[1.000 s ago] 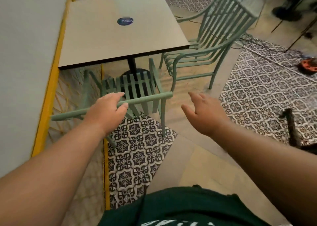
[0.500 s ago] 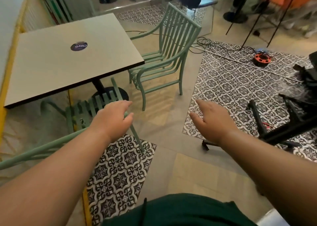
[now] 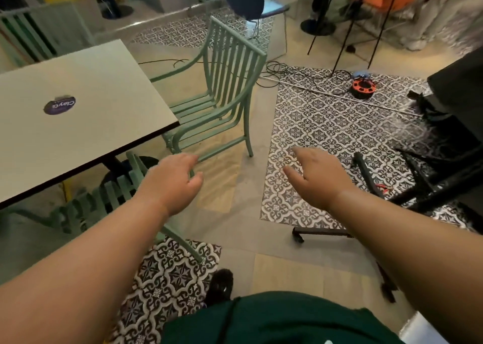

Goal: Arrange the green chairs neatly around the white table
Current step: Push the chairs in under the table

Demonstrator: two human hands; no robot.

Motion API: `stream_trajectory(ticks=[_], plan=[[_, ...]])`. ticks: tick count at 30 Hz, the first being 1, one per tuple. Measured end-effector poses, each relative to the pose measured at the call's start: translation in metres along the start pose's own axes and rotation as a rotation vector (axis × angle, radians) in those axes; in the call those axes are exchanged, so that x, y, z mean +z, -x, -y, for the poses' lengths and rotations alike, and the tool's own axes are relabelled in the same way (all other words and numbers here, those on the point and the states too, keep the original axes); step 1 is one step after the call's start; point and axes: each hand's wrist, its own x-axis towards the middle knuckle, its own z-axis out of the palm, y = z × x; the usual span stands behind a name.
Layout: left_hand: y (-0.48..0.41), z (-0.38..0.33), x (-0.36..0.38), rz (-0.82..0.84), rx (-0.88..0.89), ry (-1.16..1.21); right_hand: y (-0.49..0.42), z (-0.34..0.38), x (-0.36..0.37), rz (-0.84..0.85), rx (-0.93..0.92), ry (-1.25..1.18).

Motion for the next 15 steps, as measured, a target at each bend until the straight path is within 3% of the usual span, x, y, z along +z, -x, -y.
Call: stream_trajectory(ticks=[15], plan=[[-0.242,-0.001,-0.026,0.07,0.23,-0.069,-0.154,-0.033,-0.015,-0.065,0.201,-0.033]])
